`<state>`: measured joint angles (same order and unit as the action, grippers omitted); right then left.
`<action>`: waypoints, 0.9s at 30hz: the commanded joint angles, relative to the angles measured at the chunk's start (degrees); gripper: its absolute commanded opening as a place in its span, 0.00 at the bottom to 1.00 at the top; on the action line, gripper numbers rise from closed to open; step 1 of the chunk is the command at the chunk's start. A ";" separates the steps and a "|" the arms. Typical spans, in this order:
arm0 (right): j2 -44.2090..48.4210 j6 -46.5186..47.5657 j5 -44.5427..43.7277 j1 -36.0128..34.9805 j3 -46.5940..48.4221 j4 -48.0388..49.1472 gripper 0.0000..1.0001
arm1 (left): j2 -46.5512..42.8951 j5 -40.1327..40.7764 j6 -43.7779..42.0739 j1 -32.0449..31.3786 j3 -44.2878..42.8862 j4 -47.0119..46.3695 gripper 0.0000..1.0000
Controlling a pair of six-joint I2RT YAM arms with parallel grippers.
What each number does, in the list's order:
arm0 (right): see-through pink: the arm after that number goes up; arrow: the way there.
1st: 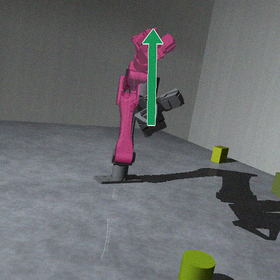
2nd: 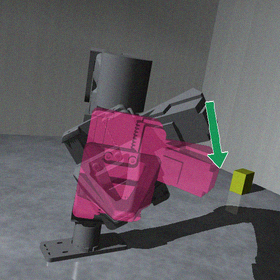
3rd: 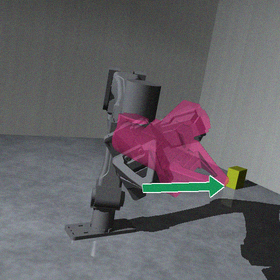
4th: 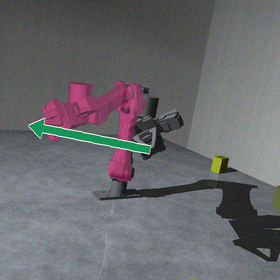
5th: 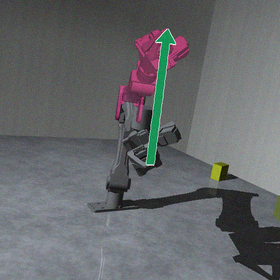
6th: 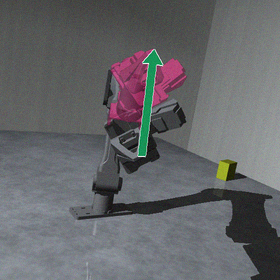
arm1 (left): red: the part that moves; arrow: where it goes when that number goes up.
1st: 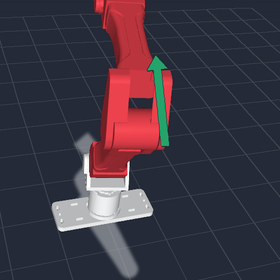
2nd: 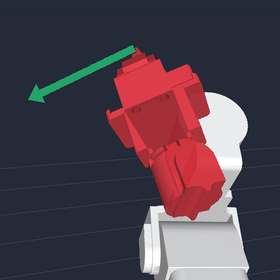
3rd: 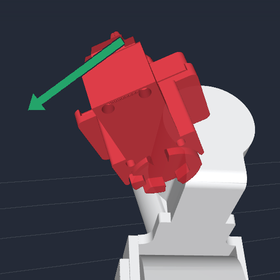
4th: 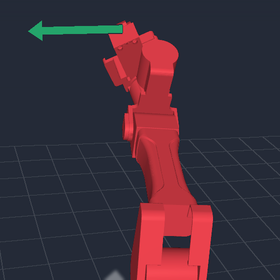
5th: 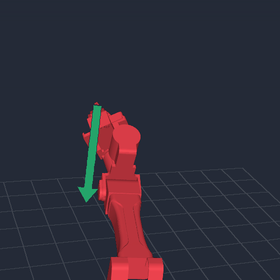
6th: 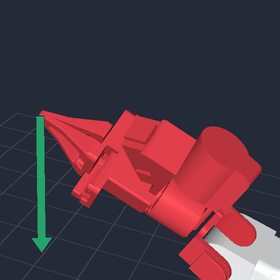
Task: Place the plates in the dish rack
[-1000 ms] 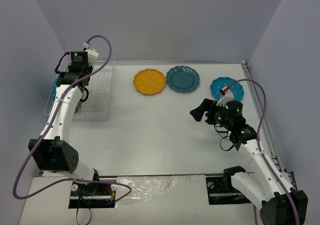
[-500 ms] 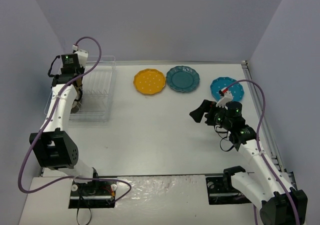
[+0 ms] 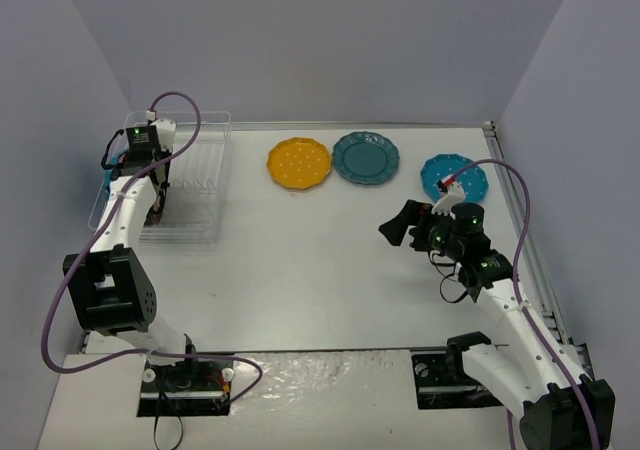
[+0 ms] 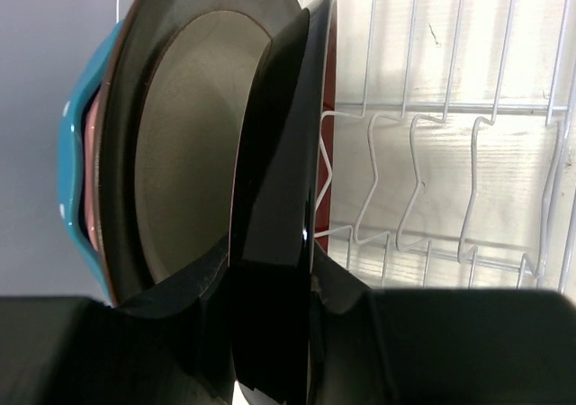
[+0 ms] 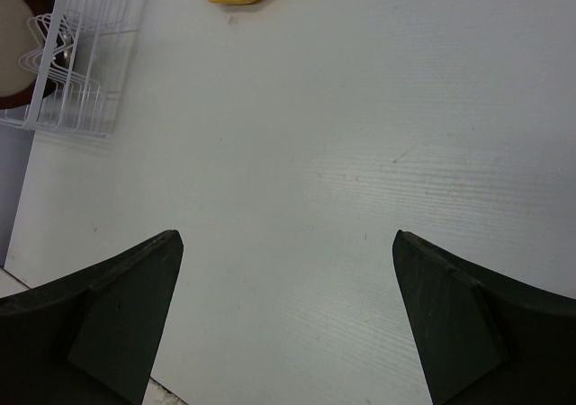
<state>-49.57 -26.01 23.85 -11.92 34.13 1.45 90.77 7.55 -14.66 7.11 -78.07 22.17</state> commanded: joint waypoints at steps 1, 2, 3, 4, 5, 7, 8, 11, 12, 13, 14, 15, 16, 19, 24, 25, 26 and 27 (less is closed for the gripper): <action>-0.08 0.87 1.20 0.50 0.03 2.59 1.00 | -2.88 1.85 1.66 1.30 -0.35 -14.50 0.06; -0.12 0.87 1.22 0.50 -0.03 2.59 1.00 | -2.88 1.81 1.91 1.49 0.03 -15.26 0.08; -0.23 0.87 1.28 0.50 -0.03 2.59 1.00 | -2.88 1.70 2.13 1.72 1.03 -16.09 0.10; -0.19 0.87 1.22 0.50 -0.10 2.59 1.00 | -2.88 1.75 2.18 1.90 1.59 -16.82 0.10; -0.10 0.87 1.27 0.50 -0.12 2.59 1.00 | -2.88 2.17 2.11 1.94 2.44 -18.14 0.10; -0.08 0.87 1.40 0.50 -0.17 2.59 1.00 | -2.94 2.58 1.98 2.12 3.41 -20.11 0.11; -0.09 0.87 1.47 0.50 -0.21 2.59 1.00 | -2.97 2.69 1.90 2.20 3.81 -20.94 0.12; -0.20 0.78 1.66 0.50 -0.27 2.53 1.00 | -3.14 1.78 1.13 2.21 4.67 -23.47 0.16; -0.23 0.77 1.73 0.50 -0.20 2.59 1.00 | -3.11 1.52 0.99 2.21 4.80 -24.07 0.16; -0.13 0.72 1.73 0.50 -0.20 2.59 1.00 | -3.02 1.28 0.50 2.21 5.24 -24.61 0.17; -0.06 0.69 1.76 0.50 -0.20 2.59 1.00 | -2.85 1.18 0.14 2.21 5.46 -24.94 0.17; 0.00 0.69 1.81 0.50 -0.20 2.59 1.00 | -2.61 1.24 -0.10 2.21 5.47 -25.07 0.18; 0.05 0.65 1.86 0.50 -0.30 2.59 1.00 | -2.29 1.33 -0.29 2.21 5.51 -25.16 0.20; 0.09 0.52 2.25 0.50 -0.55 2.50 1.00 | -1.83 0.98 -0.45 2.21 5.81 -25.50 0.28; 0.71 0.34 2.69 0.50 -0.91 2.50 1.00 | -2.09 -0.17 0.00 2.21 7.13 -26.56 0.39; 0.71 0.34 2.70 0.50 -0.91 2.50 1.00 | -2.21 -0.21 0.16 2.21 7.16 -26.57 0.42; 0.78 0.34 2.77 0.50 -0.91 2.50 1.00 | -2.54 -0.61 0.16 2.21 7.36 -26.64 0.44; 0.73 0.27 2.92 0.50 -0.84 2.50 1.00 | -2.75 -0.76 0.23 2.21 7.40 -26.72 0.44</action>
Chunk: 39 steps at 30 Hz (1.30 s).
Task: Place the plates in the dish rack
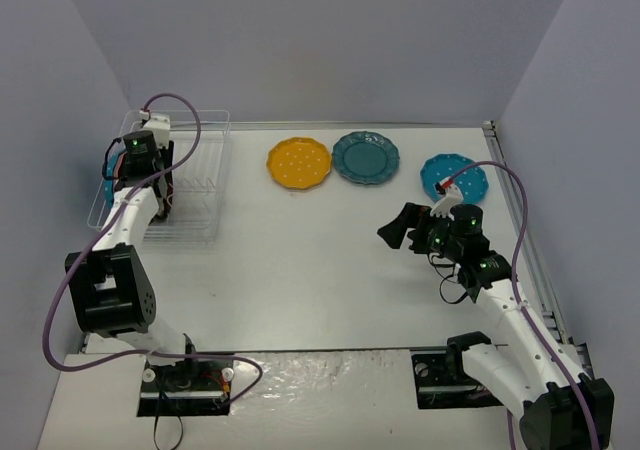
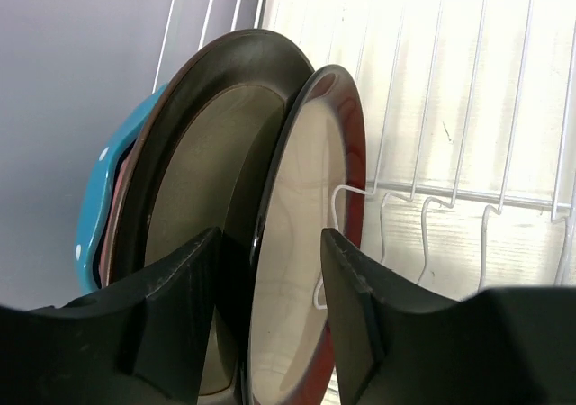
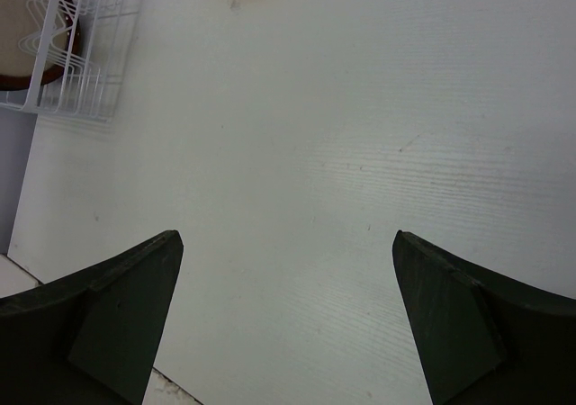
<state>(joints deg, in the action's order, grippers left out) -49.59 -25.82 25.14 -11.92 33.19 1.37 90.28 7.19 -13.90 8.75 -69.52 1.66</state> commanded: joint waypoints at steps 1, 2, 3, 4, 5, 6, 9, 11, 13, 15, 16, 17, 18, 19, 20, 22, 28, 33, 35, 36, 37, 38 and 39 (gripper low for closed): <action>0.68 0.07 1.71 0.54 0.12 2.59 1.00 | -2.65 -0.39 -0.43 0.57 -1.03 -6.27 0.46; 0.63 0.07 1.76 0.58 0.12 2.59 1.00 | -3.11 -0.35 -0.33 0.57 -0.89 -6.32 0.47; 0.50 0.01 1.82 0.52 0.06 2.59 1.00 | -3.61 -0.53 -0.14 0.57 -0.95 -6.32 0.50; 0.52 0.05 1.88 0.50 0.10 2.59 1.00 | -4.18 -0.79 0.06 0.57 -0.97 -6.25 0.54; 0.62 0.15 1.93 0.50 0.20 2.59 1.00 | -4.81 -1.11 0.26 0.57 -0.97 -6.15 0.60; 0.80 0.16 1.68 0.50 0.25 2.59 1.00 | -5.35 -1.30 0.58 0.49 -1.10 -5.93 0.64; 1.35 -0.04 0.44 0.50 0.35 2.59 1.00 | -8.25 -1.62 2.01 0.36 -1.18 -5.56 0.76; 1.75 -0.27 -0.28 0.50 0.44 2.53 1.00 | -9.89 -1.33 2.43 0.39 -1.20 -5.42 0.82; 1.95 -0.46 -0.81 0.50 0.47 2.50 1.00 | -10.92 -1.13 2.65 0.39 -1.24 -5.26 0.85; 2.16 -0.63 -1.63 0.50 0.44 2.41 1.00 | -11.58 -1.25 2.81 0.06 -1.60 -4.62 0.88; 2.23 -0.63 -1.91 0.50 0.37 2.40 1.00 | -11.88 -1.32 2.97 -0.10 -1.76 -4.29 0.89; 2.30 -0.64 -2.21 0.49 0.30 2.32 1.00 | -12.25 -1.40 3.19 -0.33 -1.76 -4.21 0.90; 2.36 -0.76 -2.51 0.43 0.30 2.26 1.00 | -12.61 -1.52 3.43 -0.68 -1.76 -4.15 0.91; 2.36 -0.83 -2.77 0.44 0.32 2.21 1.00 | -12.90 -1.59 3.70 -0.94 -1.73 -4.07 0.91; 2.31 -0.88 -3.02 0.49 0.37 2.16 1.00 | -13.14 -1.64 3.99 -1.14 -1.68 -3.97 0.91; 2.53 -1.12 -4.91 0.50 0.54 1.62 1.00 | -14.11 -1.96 5.43 -1.80 -2.05 -2.96 0.92; 1.18 -3.33 -13.04 0.50 2.17 -0.36 1.00 | -18.92 -0.90 15.14 -3.87 -7.27 7.40 0.97; -3.20 -8.80 -26.66 1.53 4.31 -3.29 1.00 | -24.89 -4.41 25.81 -3.94 -9.60 17.05 0.97; -6.32 -11.38 -31.47 3.38 5.35 -3.54 1.00 | -27.51 -6.79 29.64 -4.00 -8.01 19.67 0.97; -7.80 -12.35 -32.85 5.11 5.92 -3.61 1.00 | -28.84 -9.01 31.17 -4.15 -6.92 19.97 0.97; -9.30 -13.84 -34.18 6.90 6.54 -3.62 1.00 | -30.18 -10.95 32.05 -4.70 -5.54 19.93 0.97; -11.21 -16.05 -35.55 8.35 7.28 -3.56 1.00 | -31.35 -11.90 32.15 -5.67 -3.67 19.67 0.97; -13.19 -18.79 -37.28 8.91 7.89 -3.56 1.00 | -32.07 -12.61 31.80 -6.84 -2.09 19.31 0.97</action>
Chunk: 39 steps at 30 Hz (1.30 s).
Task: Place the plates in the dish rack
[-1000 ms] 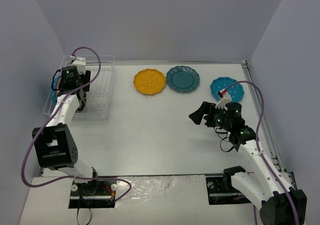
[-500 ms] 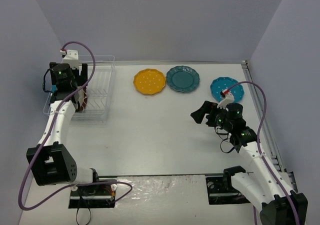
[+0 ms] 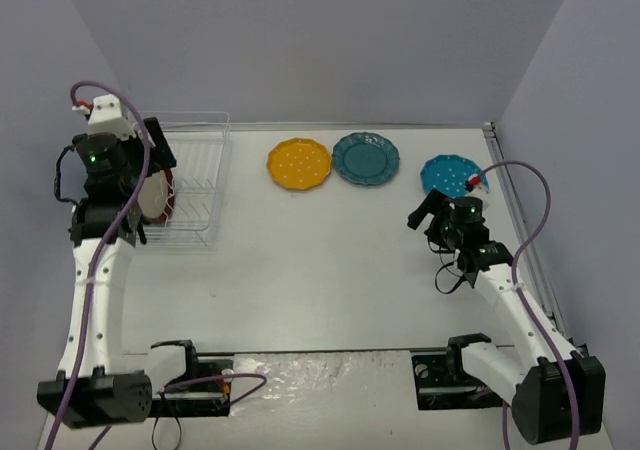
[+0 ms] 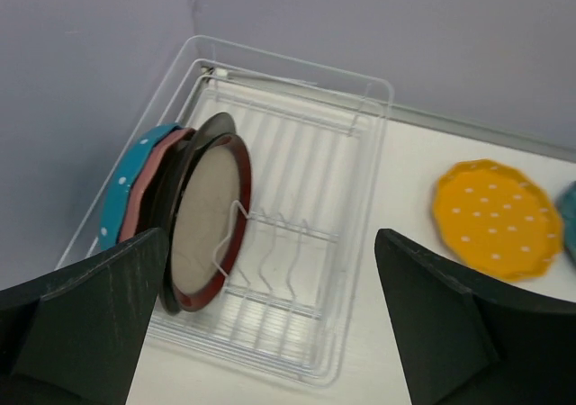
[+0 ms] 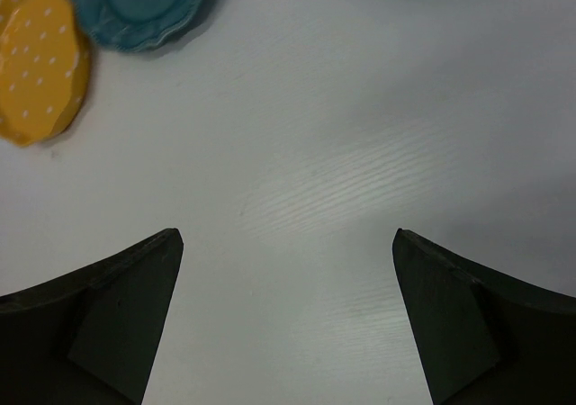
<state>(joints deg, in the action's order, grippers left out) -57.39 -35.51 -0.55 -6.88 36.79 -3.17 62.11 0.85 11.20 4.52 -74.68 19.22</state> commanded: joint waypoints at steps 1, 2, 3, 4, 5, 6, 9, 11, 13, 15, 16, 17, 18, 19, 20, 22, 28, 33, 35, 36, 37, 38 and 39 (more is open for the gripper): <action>-7.04 -11.27 -13.50 4.25 5.07 0.99 1.00 | -4.54 -6.75 6.20 -3.96 4.60 1.62 0.97; -8.12 -12.45 -15.74 4.29 6.15 1.03 1.00 | -5.06 -6.79 5.48 -5.63 6.07 1.88 0.97; -9.48 -13.58 -18.20 4.46 7.17 1.07 1.00 | -5.70 -6.65 4.91 -7.04 7.35 2.13 0.97; -11.42 -14.64 -21.15 4.88 8.10 1.12 1.00 | -6.58 -6.11 4.70 -7.90 8.24 2.38 0.97; -13.37 -15.53 -23.61 5.39 9.35 1.15 1.00 | -7.42 -5.67 4.49 -8.71 9.20 2.64 0.97; -15.39 -15.92 -24.54 6.18 11.56 1.15 1.00 | -8.11 -5.56 4.33 -9.40 10.36 2.91 0.97; -21.81 -15.94 -24.40 9.57 16.62 1.34 1.00 | -10.16 -5.15 4.18 -10.64 12.35 3.78 0.97; -26.09 -15.46 -24.14 10.94 19.08 1.51 1.00 | -10.74 -4.59 4.18 -11.11 13.65 3.45 0.97; -29.79 -14.57 -23.40 12.00 21.84 1.73 1.00 | -10.78 -4.76 4.18 -11.20 14.44 3.86 0.97; -33.53 -14.32 -22.34 12.88 23.41 1.78 1.00 | -10.60 -5.51 4.15 -11.28 14.50 3.94 0.97; -34.93 -14.68 -21.36 13.40 24.13 1.83 1.00 | -10.55 -6.29 4.41 -11.28 14.60 3.73 0.97; -36.48 -15.07 -20.80 13.78 24.86 1.80 1.00 | -10.41 -7.04 4.58 -11.31 14.67 3.64 0.97; -38.15 -15.49 -20.58 14.04 25.59 1.69 1.00 | -10.20 -7.77 4.69 -11.36 14.73 3.64 0.97; -39.13 -15.91 -20.64 14.31 25.97 1.72 1.00 | -10.08 -8.06 4.80 -11.33 14.73 3.63 0.97; -39.96 -16.31 -20.70 14.58 26.30 1.76 0.99 | -10.01 -8.23 4.90 -11.28 14.73 3.65 0.97; -41.91 -16.81 -20.34 15.02 27.10 1.76 0.96 | -10.20 -8.06 4.91 -11.40 14.73 3.72 0.97; -46.57 -16.76 -19.35 15.34 28.99 1.75 0.79 | -10.44 -7.25 4.61 -12.18 14.73 4.07 0.97; -49.35 -16.34 -17.30 15.87 29.28 1.73 0.68 | -10.38 -7.41 4.44 -12.34 14.73 3.90 0.97; -50.32 -16.34 -16.84 15.93 29.33 1.80 0.65 | -10.20 -7.65 4.50 -12.34 14.68 3.95 0.97; -50.87 -16.34 -16.48 15.90 29.44 1.77 0.64 | -10.17 -7.62 4.50 -12.31 14.62 4.01 0.97; -51.52 -16.35 -15.96 15.84 29.58 1.76 0.62 | -10.17 -7.62 4.44 -12.25 14.56 4.07 0.97; -52.06 -16.40 -15.53 15.84 29.79 1.76 0.60 | -10.11 -7.62 4.50 -12.25 14.61 4.07 0.97; -52.60 -16.45 -15.17 15.86 29.99 1.78 0.58 | -10.08 -7.60 4.51 -12.25 14.65 4.07 0.97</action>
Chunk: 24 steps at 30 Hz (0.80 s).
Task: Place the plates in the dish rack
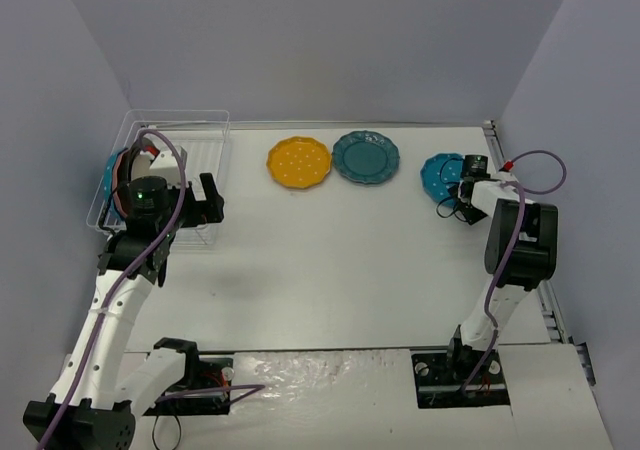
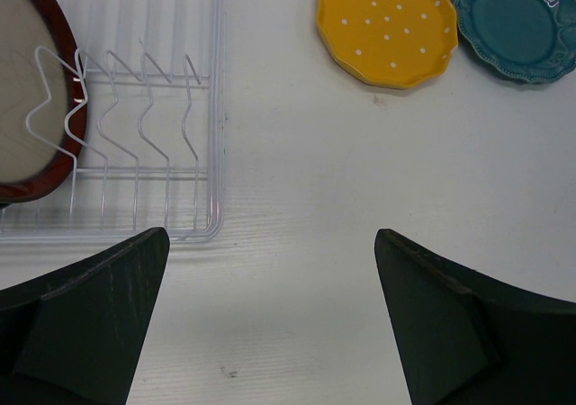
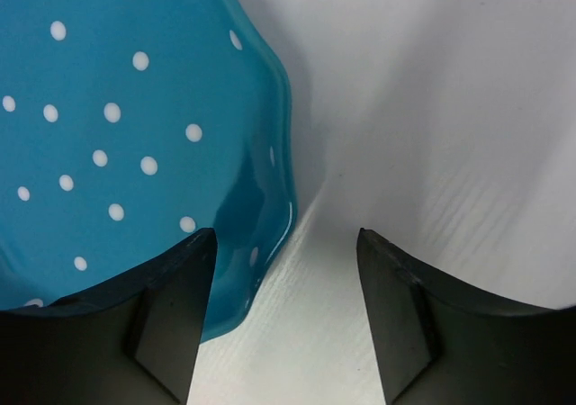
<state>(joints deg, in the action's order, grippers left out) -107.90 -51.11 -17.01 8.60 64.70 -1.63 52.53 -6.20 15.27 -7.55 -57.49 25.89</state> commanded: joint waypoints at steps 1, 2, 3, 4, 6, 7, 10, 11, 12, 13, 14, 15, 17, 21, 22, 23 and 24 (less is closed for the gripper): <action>-2.66 -0.89 1.55 0.42 2.25 0.29 0.56 | -0.50 -0.51 0.40 -0.18 -2.53 -2.60 0.97; -3.10 -1.00 1.81 0.48 2.35 0.30 0.53 | -0.52 -0.50 0.39 -0.20 -2.53 -2.60 0.97; -3.36 -1.22 2.06 0.55 2.31 0.26 0.50 | -0.55 -0.53 0.43 -0.23 -2.53 -2.60 0.97; -3.62 -1.43 2.32 0.62 2.28 0.23 0.46 | -0.59 -0.57 0.46 -0.27 -2.53 -2.60 0.97; -3.40 -1.45 2.48 0.70 2.05 0.23 0.38 | -0.67 -0.50 0.31 -0.19 -2.53 -2.60 0.97; -3.02 -1.55 2.56 0.82 1.61 0.28 0.33 | -0.68 -0.43 0.29 -0.23 -2.53 -2.60 0.97; -1.80 -1.31 2.99 1.37 -0.27 0.23 0.22 | -0.76 -0.63 0.37 -0.19 -2.46 -2.60 0.97; -0.93 -1.09 3.21 1.71 -0.85 0.29 0.16 | -0.82 -0.78 0.50 -0.18 -2.45 -2.60 0.97; -0.13 -0.49 3.24 1.88 -1.73 0.31 0.10 | -0.85 -1.10 0.64 -0.21 -2.42 -2.69 0.97; 0.56 0.33 3.15 1.93 -2.77 0.31 0.04 | -0.85 -1.50 0.78 -0.26 -2.37 -2.82 0.97; 1.71 1.06 3.09 1.95 -3.78 0.28 0.02 | -0.85 -1.83 0.92 -0.23 -2.32 -2.97 0.97; 3.06 1.77 3.04 1.95 -4.78 0.23 0.00 | -0.85 -2.14 1.07 -0.19 -2.27 -3.12 0.97; 5.17 3.16 4.27 1.82 -7.19 0.66 0.00 | -0.61 -3.39 1.82 -0.18 -2.15 -3.50 0.97; 12.18 6.34 7.07 -0.12 -14.50 3.01 0.00 | 0.06 -6.33 3.73 -0.20 -1.74 -4.49 0.97; 14.53 7.18 7.55 -0.97 -15.91 3.20 0.00 | 0.39 -7.41 4.48 -0.25 -1.74 -4.64 0.97; 15.68 7.60 7.91 -1.39 -17.24 3.35 0.00 | 0.55 -7.94 4.85 -0.27 -1.74 -4.71 0.97; 16.32 7.89 8.13 -2.62 -18.29 3.39 0.00 | 0.63 -8.24 5.47 -0.31 -1.70 -4.83 0.97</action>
<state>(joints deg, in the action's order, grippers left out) -97.53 -48.83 -10.96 9.33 50.37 5.29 52.76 -10.52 17.52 -7.55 -57.49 25.41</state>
